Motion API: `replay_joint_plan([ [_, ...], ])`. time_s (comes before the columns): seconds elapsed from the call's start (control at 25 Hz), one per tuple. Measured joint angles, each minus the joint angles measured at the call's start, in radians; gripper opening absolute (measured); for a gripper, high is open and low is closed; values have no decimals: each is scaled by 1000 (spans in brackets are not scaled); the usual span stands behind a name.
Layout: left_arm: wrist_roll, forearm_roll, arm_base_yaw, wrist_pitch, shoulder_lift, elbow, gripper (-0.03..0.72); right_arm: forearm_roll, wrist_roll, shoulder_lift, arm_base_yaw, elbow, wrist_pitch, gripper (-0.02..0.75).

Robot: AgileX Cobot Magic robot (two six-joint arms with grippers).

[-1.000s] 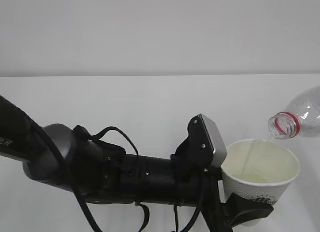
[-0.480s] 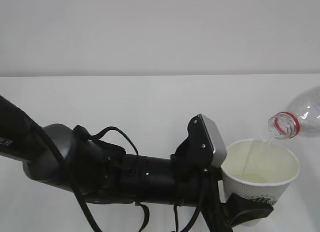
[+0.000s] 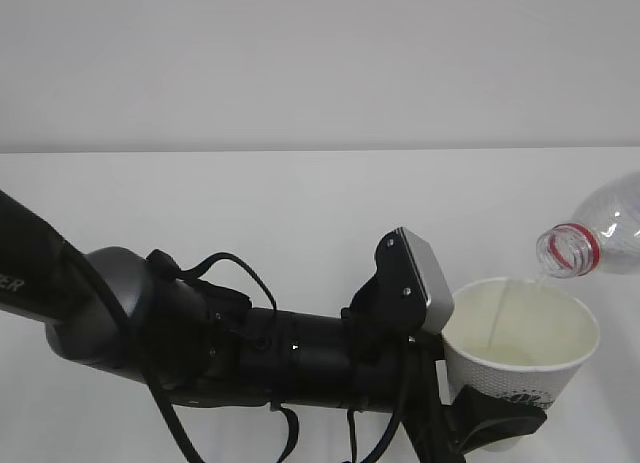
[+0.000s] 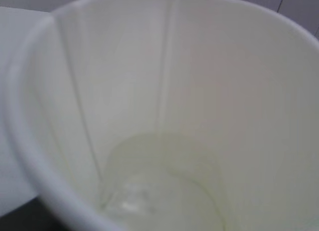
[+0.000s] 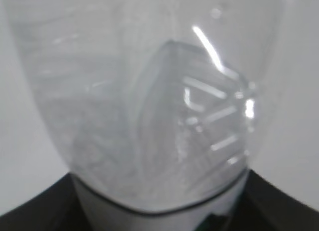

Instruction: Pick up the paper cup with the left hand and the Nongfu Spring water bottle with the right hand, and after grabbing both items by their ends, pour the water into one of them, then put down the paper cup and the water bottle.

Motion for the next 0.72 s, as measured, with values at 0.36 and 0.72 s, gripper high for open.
replay_joint_plan([
  [0.36, 0, 0, 0, 0, 0, 0, 501, 0, -2, 0, 0, 0, 0, 463],
  [0.72, 0, 0, 0, 0, 0, 0, 501, 0, -5, 0, 0, 0, -2, 463],
])
